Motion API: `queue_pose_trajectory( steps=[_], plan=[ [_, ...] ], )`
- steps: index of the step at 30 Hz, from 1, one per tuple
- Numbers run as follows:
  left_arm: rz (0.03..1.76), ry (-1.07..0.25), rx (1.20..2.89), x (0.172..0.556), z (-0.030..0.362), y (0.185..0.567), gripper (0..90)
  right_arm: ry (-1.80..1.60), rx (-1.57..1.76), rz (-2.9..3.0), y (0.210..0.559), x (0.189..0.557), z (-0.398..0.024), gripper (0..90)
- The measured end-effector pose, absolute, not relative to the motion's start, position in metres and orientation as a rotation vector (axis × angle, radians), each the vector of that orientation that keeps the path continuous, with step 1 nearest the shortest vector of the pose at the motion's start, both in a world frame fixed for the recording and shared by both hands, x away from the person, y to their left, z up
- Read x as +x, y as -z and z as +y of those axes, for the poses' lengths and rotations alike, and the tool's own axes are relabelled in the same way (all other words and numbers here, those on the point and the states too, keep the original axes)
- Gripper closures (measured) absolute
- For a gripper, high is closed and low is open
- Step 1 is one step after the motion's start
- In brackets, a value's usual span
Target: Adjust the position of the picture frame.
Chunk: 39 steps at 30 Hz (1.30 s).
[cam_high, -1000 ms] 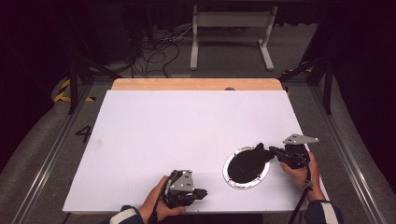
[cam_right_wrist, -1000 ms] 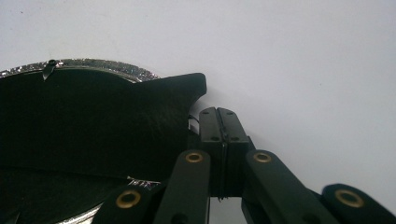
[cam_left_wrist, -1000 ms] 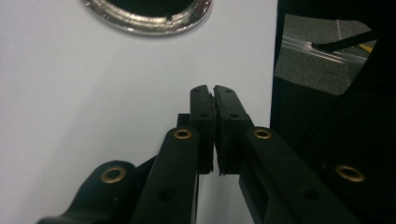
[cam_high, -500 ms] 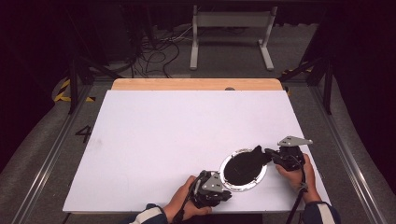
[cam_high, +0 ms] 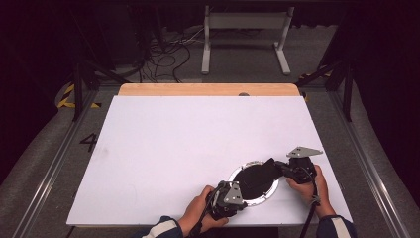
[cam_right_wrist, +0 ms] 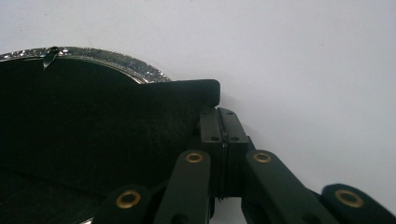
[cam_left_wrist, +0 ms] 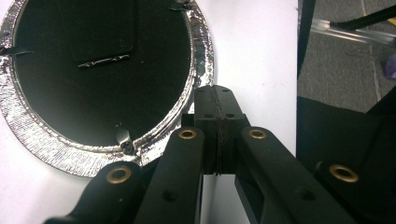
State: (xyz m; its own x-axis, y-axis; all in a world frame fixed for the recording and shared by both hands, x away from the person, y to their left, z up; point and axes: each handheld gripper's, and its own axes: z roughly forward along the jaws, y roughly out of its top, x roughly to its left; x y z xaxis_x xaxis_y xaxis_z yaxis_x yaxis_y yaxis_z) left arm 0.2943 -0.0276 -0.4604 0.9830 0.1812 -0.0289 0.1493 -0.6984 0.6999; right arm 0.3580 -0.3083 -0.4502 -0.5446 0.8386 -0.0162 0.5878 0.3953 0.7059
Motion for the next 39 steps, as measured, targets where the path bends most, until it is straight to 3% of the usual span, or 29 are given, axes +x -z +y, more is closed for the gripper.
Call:
queue_pose_trajectory(
  steps=[17,26,39],
  plan=[
    [0.379,-0.012,2.376,0.323,0.006,0.456,90.0,-0.977,1.153,2.355,0.447,0.345,-0.300,90.0],
    [0.474,-0.180,2.403,0.346,0.036,0.453,90.0,-1.017,0.984,2.436,0.446,0.328,-0.287,90.0],
    [0.604,-0.256,2.334,0.377,0.059,0.458,89.9,-1.068,0.862,2.516,0.447,0.304,-0.254,90.0]
  ],
)
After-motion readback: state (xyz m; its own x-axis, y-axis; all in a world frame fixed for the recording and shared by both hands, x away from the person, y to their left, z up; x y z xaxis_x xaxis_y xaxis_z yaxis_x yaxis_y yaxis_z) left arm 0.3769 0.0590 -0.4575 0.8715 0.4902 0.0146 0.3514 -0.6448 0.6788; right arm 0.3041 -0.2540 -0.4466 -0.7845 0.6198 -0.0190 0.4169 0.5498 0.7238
